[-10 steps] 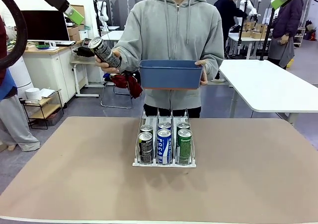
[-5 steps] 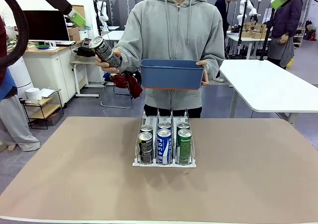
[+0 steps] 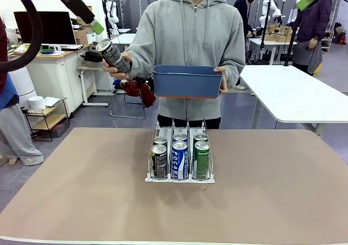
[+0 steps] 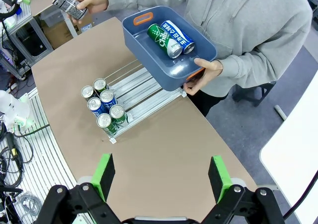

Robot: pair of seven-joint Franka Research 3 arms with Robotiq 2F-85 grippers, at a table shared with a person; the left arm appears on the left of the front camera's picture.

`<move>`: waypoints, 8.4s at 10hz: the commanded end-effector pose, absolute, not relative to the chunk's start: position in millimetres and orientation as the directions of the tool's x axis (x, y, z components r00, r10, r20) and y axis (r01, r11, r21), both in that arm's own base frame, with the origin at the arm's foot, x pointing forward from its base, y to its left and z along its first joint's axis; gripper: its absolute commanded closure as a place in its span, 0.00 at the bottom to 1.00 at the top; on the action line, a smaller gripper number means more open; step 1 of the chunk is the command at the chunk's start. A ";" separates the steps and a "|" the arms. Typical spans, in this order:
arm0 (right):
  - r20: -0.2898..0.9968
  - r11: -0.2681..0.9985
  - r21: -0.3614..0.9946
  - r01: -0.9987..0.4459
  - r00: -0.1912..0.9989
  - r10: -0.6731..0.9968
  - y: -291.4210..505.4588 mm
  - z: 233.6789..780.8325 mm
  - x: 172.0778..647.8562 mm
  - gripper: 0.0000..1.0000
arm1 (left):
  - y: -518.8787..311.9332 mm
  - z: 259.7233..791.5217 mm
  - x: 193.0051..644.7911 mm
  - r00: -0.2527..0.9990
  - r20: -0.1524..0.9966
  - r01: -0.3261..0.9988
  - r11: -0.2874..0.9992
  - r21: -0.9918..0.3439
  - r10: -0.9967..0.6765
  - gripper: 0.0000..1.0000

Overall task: Fill the beverage cans into the dispenser.
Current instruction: Pick up the Pepsi coke handed by the human, then place the picked Pepsi coke in the line of the Automatic Can Dispenser with the same cans.

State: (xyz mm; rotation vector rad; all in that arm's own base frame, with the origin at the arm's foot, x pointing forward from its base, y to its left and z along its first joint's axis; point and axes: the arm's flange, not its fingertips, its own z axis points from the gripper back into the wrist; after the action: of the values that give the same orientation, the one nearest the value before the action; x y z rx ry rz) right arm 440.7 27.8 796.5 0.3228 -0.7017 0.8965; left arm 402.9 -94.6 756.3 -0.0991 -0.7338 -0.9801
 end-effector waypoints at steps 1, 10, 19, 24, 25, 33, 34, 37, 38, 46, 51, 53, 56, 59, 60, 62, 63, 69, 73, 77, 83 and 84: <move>0.679 0.601 -0.015 -0.799 0.433 0.593 27.8 796.9 439.4 0.00 | -99.2 753.6 414.4 0.359 0.591 0.760 0.594 0.264 -0.722 0.00; 0.679 0.601 -0.015 -0.799 0.433 0.593 27.8 796.9 439.4 0.00 | -98.5 723.9 445.7 0.415 0.583 0.746 0.628 0.222 -0.698 0.00; 0.679 0.601 -0.015 -0.799 0.433 0.593 27.8 796.9 439.4 0.00 | -97.4 706.2 466.5 0.464 0.626 0.715 0.682 0.154 -0.627 0.00; 0.679 0.601 -0.015 -0.799 0.433 0.593 27.8 796.9 439.4 0.00 | -100.2 697.9 475.5 0.473 0.635 0.716 0.687 0.128 -0.611 0.00; 0.679 0.601 -0.015 -0.799 0.433 0.593 27.8 796.9 439.4 0.00 | -99.9 696.4 476.2 0.480 0.633 0.715 0.689 0.120 -0.608 0.00; 0.679 0.601 -0.015 -0.799 0.433 0.593 27.8 796.9 439.4 0.00 | -101.3 700.2 473.3 0.477 0.611 0.717 0.682 0.144 -0.631 1.00; 0.679 0.601 -0.015 -0.799 0.433 0.593 27.8 796.9 439.4 0.00 | -100.5 700.7 472.9 0.480 0.610 0.714 0.684 0.146 -0.631 0.78; 0.679 0.601 -0.015 -0.799 0.433 0.593 27.8 796.9 439.4 0.00 | -100.5 701.4 471.4 0.487 0.602 0.704 0.693 0.158 -0.633 1.00; 0.679 0.601 -0.015 -0.799 0.433 0.593 27.8 796.9 439.4 0.00 | -100.4 702.7 470.7 0.486 0.597 0.706 0.690 0.163 -0.638 1.00; 0.679 0.601 -0.015 -0.799 0.433 0.593 27.8 796.9 439.4 0.00 | -102.2 702.1 472.7 0.464 0.603 0.726 0.669 0.162 -0.649 0.62; 0.679 0.601 -0.015 -0.799 0.433 0.593 27.8 796.9 439.4 0.00 | -102.2 702.1 472.7 0.464 0.603 0.726 0.669 0.162 -0.649 0.62; 0.679 0.601 -0.015 -0.799 0.433 0.593 27.8 796.9 439.4 0.00 | -102.2 702.1 472.7 0.464 0.603 0.726 0.669 0.162 -0.649 0.62; 0.679 0.601 -0.015 -0.799 0.433 0.593 27.8 796.9 439.4 0.00 | -102.2 702.1 472.7 0.464 0.603 0.726 0.669 0.162 -0.649 0.62; 0.679 0.601 -0.015 -0.799 0.433 0.593 27.8 796.9 439.4 0.00 | -102.2 702.1 472.7 0.464 0.603 0.726 0.669 0.162 -0.649 0.62; 0.679 0.601 -0.015 -0.799 0.433 0.593 27.8 796.9 439.4 0.00 | -102.2 702.1 472.7 0.464 0.603 0.726 0.669 0.162 -0.649 0.62; 0.679 0.601 -0.015 -0.799 0.433 0.593 27.8 796.9 439.4 0.00 | -102.2 702.1 472.7 0.464 0.603 0.726 0.669 0.162 -0.649 0.62; 0.679 0.601 -0.015 -0.799 0.433 0.593 27.8 796.9 439.4 0.00 | -102.2 702.1 472.7 0.464 0.603 0.726 0.669 0.162 -0.649 0.62; 0.679 0.601 -0.015 -0.799 0.433 0.593 27.8 796.9 439.4 0.00 | -102.2 702.1 472.7 0.464 0.603 0.726 0.669 0.162 -0.649 0.62; 0.679 0.601 -0.015 -0.799 0.433 0.593 27.8 796.9 439.4 0.00 | -102.2 702.1 472.7 0.464 0.603 0.726 0.669 0.162 -0.649 0.62; 0.679 0.601 -0.015 -0.799 0.433 0.593 27.8 796.9 439.4 0.00 | -104.7 700.8 473.3 0.472 0.603 0.723 0.674 0.152 -0.643 0.42; 0.679 0.601 -0.015 -0.799 0.433 0.593 27.8 796.9 439.4 0.00 | -171.9 652.8 392.2 0.612 0.448 0.681 0.722 0.120 -0.652 0.42; 0.679 0.601 -0.015 -0.799 0.433 0.593 27.8 796.9 439.4 0.00 | -190.3 632.4 377.4 0.594 0.426 0.706 0.696 0.130 -0.682 0.42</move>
State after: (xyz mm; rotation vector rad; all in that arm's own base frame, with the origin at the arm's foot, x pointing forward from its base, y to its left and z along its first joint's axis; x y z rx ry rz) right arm 440.8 27.8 796.6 0.3227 -0.7019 0.8964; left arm 391.1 -184.2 646.9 -0.0822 -0.4721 -0.7819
